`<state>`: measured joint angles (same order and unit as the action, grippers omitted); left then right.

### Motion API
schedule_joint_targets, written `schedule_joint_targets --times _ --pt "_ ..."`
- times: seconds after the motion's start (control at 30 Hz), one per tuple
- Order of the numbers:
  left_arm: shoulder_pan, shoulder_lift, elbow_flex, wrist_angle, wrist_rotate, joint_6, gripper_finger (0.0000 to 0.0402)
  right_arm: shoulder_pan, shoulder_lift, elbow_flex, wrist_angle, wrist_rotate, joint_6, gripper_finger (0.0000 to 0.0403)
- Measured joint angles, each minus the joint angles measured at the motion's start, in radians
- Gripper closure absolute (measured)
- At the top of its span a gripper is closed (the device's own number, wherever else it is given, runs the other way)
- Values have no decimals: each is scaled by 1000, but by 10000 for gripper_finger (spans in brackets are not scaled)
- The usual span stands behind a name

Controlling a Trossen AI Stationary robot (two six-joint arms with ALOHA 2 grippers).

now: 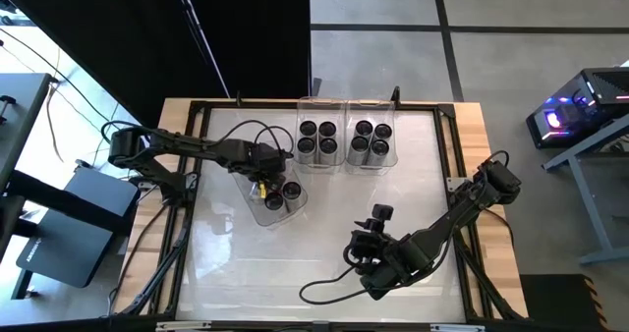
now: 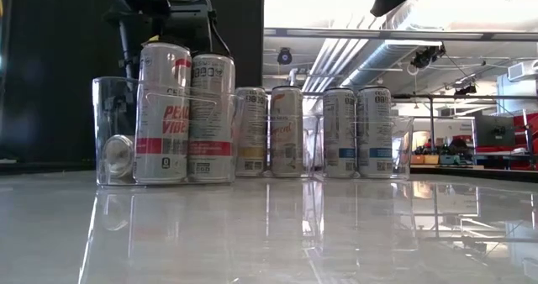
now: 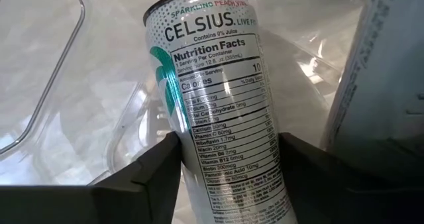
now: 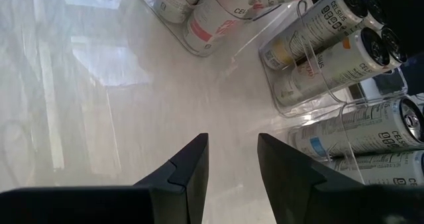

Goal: Sort soda cans
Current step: Adjust the white pink soda cans

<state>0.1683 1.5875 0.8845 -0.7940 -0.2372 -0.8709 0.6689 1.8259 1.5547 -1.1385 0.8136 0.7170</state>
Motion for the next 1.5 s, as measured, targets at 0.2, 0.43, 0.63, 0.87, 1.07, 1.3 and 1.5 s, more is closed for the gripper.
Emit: schedule_joint_targets --times 0.2,0.43,0.63,0.87,1.07,1.3,1.5 --pt "-10 -15 23 -31 19 6 197 0 0 0 0 -2 0 277" --pt "-29 -41 118 -164 2 19 201 0 0 0 3 -3 0 277" --pt "-30 -64 173 -256 -22 51 206 0 0 0 3 -3 0 277" --pt "-33 -129 189 -302 -92 43 234 0 0 0 4 -5 0 277" --pt "-37 -150 190 -311 -94 21 265 0 0 0 5 -5 0 277" --pt "-38 -151 124 -265 -31 11 224 0 0 0 7 -11 0 277" --pt "-40 -150 44 -178 54 11 156 0 0 0 7 -10 -3 277"
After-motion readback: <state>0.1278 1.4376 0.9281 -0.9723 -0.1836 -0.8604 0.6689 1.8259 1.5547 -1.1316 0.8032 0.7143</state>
